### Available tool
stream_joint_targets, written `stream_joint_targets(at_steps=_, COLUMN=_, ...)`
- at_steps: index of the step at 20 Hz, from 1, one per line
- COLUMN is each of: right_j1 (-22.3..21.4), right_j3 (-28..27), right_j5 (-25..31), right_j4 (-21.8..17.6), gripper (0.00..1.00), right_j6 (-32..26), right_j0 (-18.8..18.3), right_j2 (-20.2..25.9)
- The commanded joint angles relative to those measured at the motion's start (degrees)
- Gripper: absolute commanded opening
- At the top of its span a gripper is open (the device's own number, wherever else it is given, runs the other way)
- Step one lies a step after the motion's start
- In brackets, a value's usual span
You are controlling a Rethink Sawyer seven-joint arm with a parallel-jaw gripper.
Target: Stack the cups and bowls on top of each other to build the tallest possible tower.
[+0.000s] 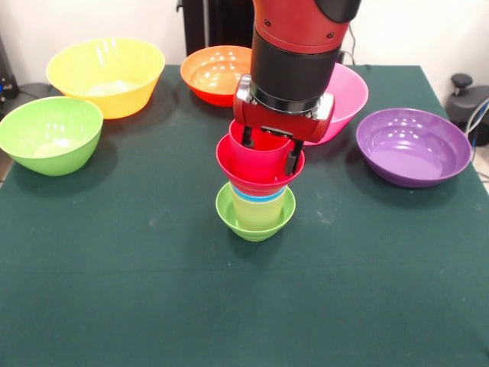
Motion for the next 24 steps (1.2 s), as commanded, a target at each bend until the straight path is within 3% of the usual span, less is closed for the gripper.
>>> stream_joint_targets(at_steps=1, right_j1=-1.6, right_j3=3.7, right_j5=1.5, right_j4=0.4, gripper=1.00, right_j6=-0.9, right_j0=-3.0, right_j2=7.0)
stream_joint_targets(at_steps=2, right_j1=-4.4, right_j3=7.0, right_j5=-1.6, right_j4=0.1, gripper=1.00, right_j6=-6.6, right_j0=-5.6, right_j2=9.3)
stream_joint_targets(at_steps=5, right_j1=-3.5, right_j3=5.3, right_j5=-0.8, right_j4=-0.6, gripper=1.00, right_j6=-6.3, right_j0=-6.0, right_j2=9.7)
stream_joint_targets(at_steps=24, right_j1=-4.6, right_j3=6.9, right_j5=-1.1, right_j4=-1.8, gripper=1.00, right_j6=-5.1, right_j0=-7.5, right_j2=12.8)
